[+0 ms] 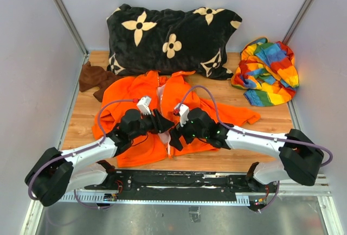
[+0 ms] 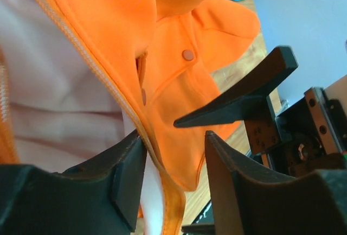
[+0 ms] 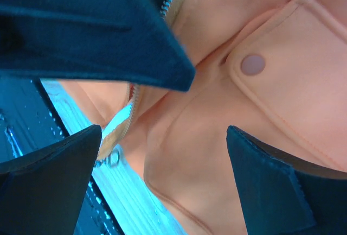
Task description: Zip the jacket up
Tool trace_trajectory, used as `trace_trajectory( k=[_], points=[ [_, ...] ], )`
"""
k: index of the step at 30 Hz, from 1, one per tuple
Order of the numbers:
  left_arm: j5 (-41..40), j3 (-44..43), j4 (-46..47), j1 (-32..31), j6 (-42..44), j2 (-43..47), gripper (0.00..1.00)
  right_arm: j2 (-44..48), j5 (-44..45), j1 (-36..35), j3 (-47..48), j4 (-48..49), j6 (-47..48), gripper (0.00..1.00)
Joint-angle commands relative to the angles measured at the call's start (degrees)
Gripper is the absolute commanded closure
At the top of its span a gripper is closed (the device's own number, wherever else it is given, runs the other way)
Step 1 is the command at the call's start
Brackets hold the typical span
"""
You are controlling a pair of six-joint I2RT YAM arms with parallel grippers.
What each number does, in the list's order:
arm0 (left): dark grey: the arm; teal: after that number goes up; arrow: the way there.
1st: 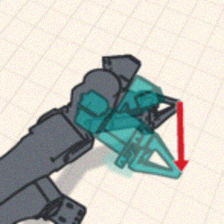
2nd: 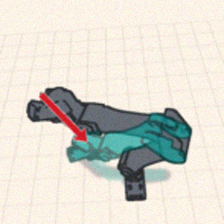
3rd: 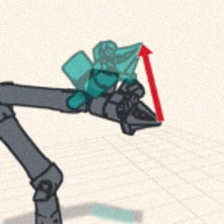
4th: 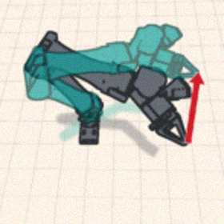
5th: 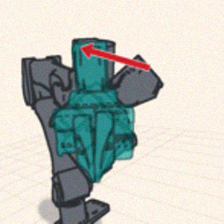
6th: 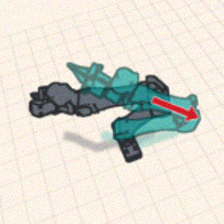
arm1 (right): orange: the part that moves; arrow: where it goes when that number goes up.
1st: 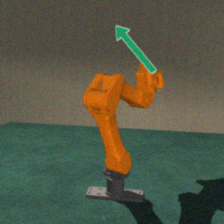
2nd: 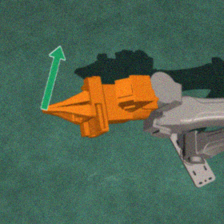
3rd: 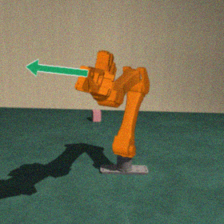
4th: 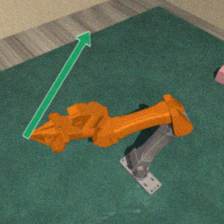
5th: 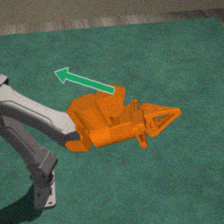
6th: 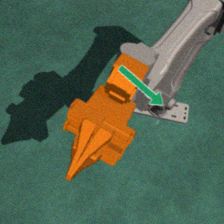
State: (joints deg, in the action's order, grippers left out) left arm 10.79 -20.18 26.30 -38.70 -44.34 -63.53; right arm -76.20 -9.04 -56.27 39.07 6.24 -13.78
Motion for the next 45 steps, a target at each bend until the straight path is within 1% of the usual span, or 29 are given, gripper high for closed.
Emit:
trace_trajectory(
  k=[1, 4, 8, 11, 13, 16, 19, 21, 25, 30, 34, 40, 42, 45],
  points=[
    [-3.44, 2.45, -4.95, 0.29, -0.96, 4.28, 0.45, -2.64, 1.24, -1.85, 3.88, 1.34, -0.35, 0.00],
    [-6.24, 3.71, -9.23, 0.29, -1.23, 7.17, 0.40, -4.64, 1.25, -1.91, 5.14, 0.84, 0.07, 0.01],
    [-9.34, 5.44, -15.58, 0.30, -1.84, 11.83, 0.35, -6.14, -2.68, -2.38, 6.22, 2.29, -0.10, 0.03],
    [-10.66, 6.21, -18.99, 0.29, -2.42, 15.41, 0.32, -7.11, -5.10, -2.70, 7.22, 2.45, 0.11, 0.05],
    [-10.74, 6.52, -20.86, 0.29, -2.68, 16.51, 0.30, -7.09, -4.80, -2.70, 7.31, 2.35, 0.09, 0.05],
    [-9.13, 6.16, -22.28, 0.29, -2.79, 16.78, 0.29, -5.44, -0.10, -2.70, 6.44, 0.32, 0.79, 0.04],
    [-5.30, 5.74, -21.70, 0.02, -3.90, 16.20, 0.28, -2.08, 3.74, -2.70, 5.33, -3.60, 2.88, 0.02],
    [-4.26, 5.26, -21.60, -1.16, -5.04, 16.06, 0.28, 0.79, 6.54, -2.66, 4.10, -5.91, 3.90, 0.00],
    [-7.36, 2.82, -23.59, -5.49, -6.92, 14.76, 0.27, 6.68, 13.43, -2.53, 0.92, -9.40, 3.90, 0.02],
    [-12.23, -1.06, -27.65, -9.40, -8.60, 10.10, 0.28, 10.73, 19.77, -1.88, -2.47, -11.68, 2.03, 0.02],
    [-13.47, -3.59, -28.81, -11.80, -8.78, 5.82, 0.30, 11.43, 21.22, -1.66, -4.07, -11.70, 0.64, 0.02],
    [-14.96, -5.95, -30.57, -13.50, -8.21, 1.37, 0.42, 10.72, 21.70, -1.65, -4.28, -11.63, -0.02, 0.02],
    [-16.22, -6.33, -33.11, -13.51, -7.86, 1.23, 0.47, 10.99, 21.52, -1.65, -4.27, -11.60, 0.08, 0.02],
    [-17.92, -5.69, -36.35, -13.51, -7.89, 3.70, 0.55, 11.76, 21.68, -1.59, -4.59, -11.55, 0.26, 0.02]
  ],
)
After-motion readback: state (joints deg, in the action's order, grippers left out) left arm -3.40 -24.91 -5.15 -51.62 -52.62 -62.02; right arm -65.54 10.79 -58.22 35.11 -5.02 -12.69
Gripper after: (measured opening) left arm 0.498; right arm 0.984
